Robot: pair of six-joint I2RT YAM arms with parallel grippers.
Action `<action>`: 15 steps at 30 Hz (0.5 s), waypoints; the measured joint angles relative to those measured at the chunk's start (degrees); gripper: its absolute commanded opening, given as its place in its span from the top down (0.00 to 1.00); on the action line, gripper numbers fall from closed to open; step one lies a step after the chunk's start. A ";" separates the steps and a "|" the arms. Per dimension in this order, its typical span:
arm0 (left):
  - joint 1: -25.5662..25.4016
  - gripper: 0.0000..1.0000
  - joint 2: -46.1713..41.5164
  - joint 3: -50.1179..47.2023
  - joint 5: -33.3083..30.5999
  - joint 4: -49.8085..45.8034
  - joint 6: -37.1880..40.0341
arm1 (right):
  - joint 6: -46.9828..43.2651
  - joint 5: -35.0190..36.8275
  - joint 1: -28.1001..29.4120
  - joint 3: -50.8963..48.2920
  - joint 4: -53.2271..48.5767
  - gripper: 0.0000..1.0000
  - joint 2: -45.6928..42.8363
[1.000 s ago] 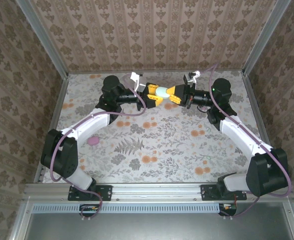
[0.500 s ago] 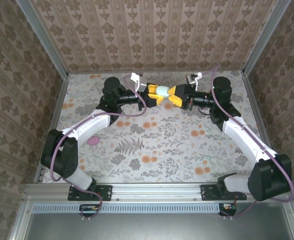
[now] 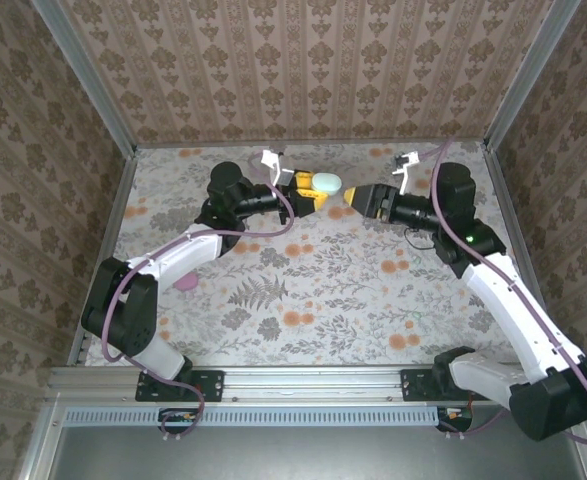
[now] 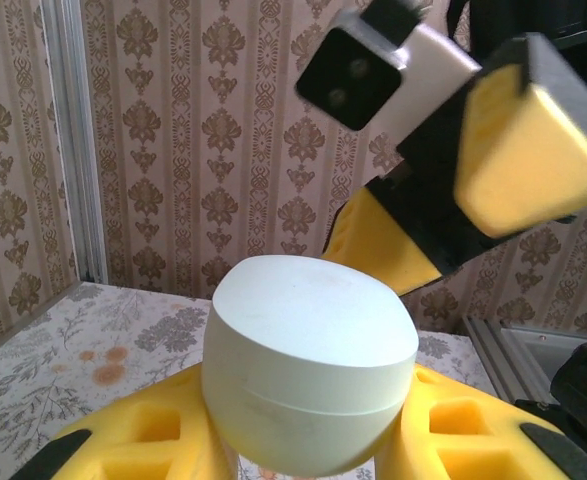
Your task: Insert wireless bluetooth earbuds into charging case
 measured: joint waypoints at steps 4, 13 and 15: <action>-0.50 0.70 -0.02 -0.02 -0.28 0.52 -0.48 | -8.59 4.33 2.86 0.55 -1.70 0.34 -0.81; -1.03 0.70 -0.04 -0.07 -0.44 0.96 -1.14 | -16.41 11.21 5.03 1.81 -4.04 0.34 0.85; -1.03 0.70 -0.04 -0.07 -0.39 0.98 -1.29 | -17.03 11.52 5.42 2.21 -4.07 0.34 1.68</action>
